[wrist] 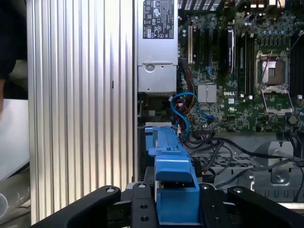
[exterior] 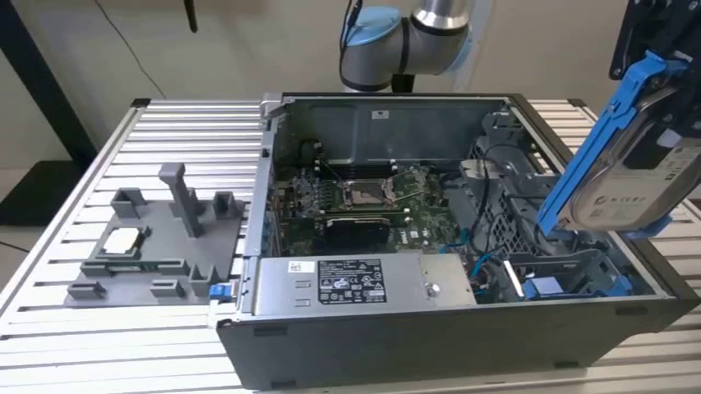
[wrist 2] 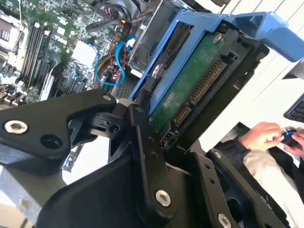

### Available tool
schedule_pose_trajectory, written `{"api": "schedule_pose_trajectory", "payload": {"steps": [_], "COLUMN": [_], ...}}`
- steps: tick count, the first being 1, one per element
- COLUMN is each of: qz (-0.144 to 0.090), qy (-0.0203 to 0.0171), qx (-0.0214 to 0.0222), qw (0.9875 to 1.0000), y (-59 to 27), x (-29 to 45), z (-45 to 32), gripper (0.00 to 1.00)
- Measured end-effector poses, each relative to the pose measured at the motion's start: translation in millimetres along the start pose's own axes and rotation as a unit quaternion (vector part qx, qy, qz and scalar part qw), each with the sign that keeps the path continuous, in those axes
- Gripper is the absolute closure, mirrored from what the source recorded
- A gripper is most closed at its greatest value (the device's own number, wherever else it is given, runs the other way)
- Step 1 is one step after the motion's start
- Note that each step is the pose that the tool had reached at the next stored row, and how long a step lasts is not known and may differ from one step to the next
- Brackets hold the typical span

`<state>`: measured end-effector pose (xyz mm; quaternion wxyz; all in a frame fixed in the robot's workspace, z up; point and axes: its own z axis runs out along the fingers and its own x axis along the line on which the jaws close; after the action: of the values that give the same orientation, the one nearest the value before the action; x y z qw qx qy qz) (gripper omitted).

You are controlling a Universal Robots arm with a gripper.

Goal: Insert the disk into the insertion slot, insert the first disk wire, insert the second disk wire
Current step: 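Insert the disk into the insertion slot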

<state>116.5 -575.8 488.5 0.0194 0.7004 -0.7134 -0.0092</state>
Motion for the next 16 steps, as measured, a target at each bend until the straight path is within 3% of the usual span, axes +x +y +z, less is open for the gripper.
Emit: {"api": "schedule_pose_trajectory", "payload": {"steps": [16], "qz": [0.0], "qy": [0.0001], "qx": [0.0003], "qw": [1.0], "y": [-0.5], "x": [-0.1], "z": [12.9], "gripper": [0.67]}}
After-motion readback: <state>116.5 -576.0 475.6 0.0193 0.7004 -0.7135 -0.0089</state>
